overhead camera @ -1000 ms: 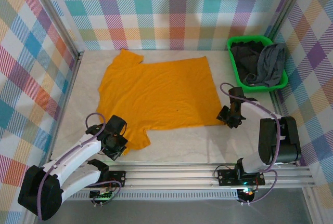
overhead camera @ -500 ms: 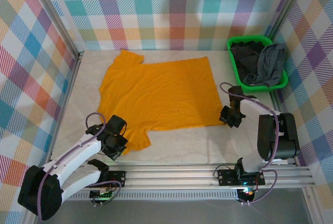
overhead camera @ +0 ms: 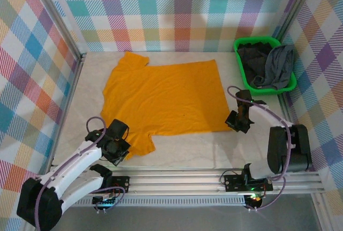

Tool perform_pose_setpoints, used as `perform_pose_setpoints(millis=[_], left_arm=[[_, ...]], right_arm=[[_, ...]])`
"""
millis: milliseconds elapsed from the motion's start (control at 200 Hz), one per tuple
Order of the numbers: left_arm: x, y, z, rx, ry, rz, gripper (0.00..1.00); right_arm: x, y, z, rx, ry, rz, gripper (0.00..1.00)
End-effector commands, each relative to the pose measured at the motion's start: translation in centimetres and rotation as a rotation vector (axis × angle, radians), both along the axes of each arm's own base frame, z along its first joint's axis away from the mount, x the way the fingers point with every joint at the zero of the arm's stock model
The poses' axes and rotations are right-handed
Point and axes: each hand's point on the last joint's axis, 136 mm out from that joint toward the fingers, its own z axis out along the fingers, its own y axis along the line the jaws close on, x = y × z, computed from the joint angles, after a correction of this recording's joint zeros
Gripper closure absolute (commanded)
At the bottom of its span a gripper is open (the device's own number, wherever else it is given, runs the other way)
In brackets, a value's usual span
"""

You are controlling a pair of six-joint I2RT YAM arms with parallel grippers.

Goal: Fold and stack the t-shirts

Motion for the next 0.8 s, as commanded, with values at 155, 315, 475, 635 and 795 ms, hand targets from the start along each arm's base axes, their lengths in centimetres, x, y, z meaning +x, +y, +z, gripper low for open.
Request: perform_pose_setpoints(millis=[155, 315, 475, 635, 795], left_arm=[[0.4, 0.0, 5.2, -0.012, -0.123, -0.047, 1.00], [6.1, -1.5, 9.2, 0.011, -0.227, -0.084, 1.00], [13.0, -1.6, 12.2, 0.033, -0.271, -0.085, 1.00], [19.0, -0.2, 12.9, 0.054, -0.292, -0.088, 1.00], [24.1, 0.9, 13.2, 0.077, -0.329, -0.101, 1.00]], right_arm=[[-3.7, 1.5, 3.9, 0.074, -0.010, 0.033, 1.00], [-1.9, 2.4, 4.9, 0.109, -0.021, 0.064, 1.00], [1.6, 2.9, 5.7, 0.109, -0.026, 0.091, 1.00], [5.4, 3.1, 5.8, 0.094, -0.022, 0.090, 1.00], [8.8, 3.2, 5.9, 0.078, -0.022, 0.080, 1.00]])
